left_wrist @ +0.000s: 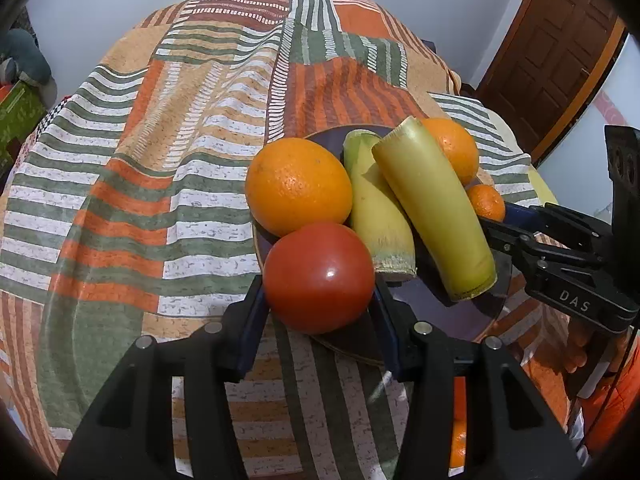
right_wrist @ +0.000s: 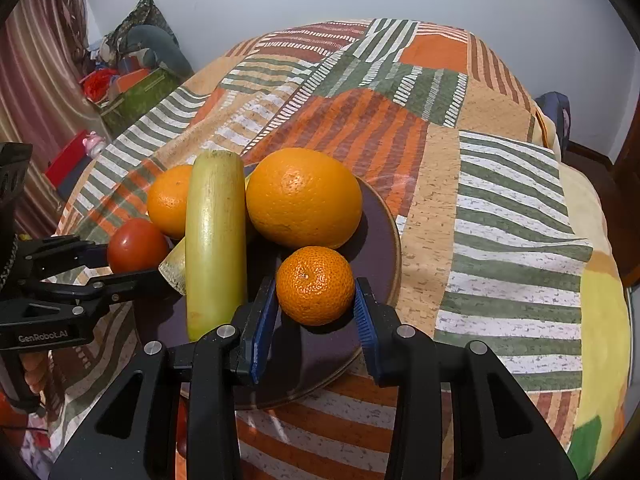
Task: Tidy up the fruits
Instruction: 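Lower the tomato and mandarin onto the purple plate and open both tools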
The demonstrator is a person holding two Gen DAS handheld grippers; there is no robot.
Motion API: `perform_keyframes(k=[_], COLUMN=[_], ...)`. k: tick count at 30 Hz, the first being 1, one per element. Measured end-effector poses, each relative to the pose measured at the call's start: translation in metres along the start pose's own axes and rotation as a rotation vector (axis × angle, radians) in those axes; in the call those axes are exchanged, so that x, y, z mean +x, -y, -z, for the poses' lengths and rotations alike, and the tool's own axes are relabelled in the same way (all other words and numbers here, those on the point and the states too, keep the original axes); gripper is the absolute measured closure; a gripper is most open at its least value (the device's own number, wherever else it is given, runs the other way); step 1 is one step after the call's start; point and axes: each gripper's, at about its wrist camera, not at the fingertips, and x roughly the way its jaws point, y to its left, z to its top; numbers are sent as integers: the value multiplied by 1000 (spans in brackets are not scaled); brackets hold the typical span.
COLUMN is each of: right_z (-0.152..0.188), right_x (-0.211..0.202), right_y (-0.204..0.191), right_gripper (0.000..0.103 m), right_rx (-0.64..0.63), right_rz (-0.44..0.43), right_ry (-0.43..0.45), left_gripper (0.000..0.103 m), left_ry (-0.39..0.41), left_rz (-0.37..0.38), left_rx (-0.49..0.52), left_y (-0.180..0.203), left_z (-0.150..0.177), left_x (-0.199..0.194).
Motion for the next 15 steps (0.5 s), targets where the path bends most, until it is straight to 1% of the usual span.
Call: perform_keyframes(k=[3,4,5,6,9,15], right_z=[-1,-1,-1,-1,-2,-3], right_x=[1,1,0,-1,-7,-24], right_y=[-1,-2,-2,-2,-3,-6], right_gripper=[68,67,64,61,59,59], right_rx=[0,1,3,4,3,3], right_rz=[-3,-2,0,2,11,17], right_ry=[-11,-12,-13,-11,3,32], left_gripper=[50,46,42,41,40,40], left_ry=[3,11,20,31,55,90], left_rz=[-1,-3,-5,-11,-34,-37], left_rx=[-6,-5,-3,1,27,38], left_y=[-1,-1,-1,0,4,8], left_z=[-1,-1,-1,-1,0,3], left_x=[-2,-4,-7,-9,-16,-35])
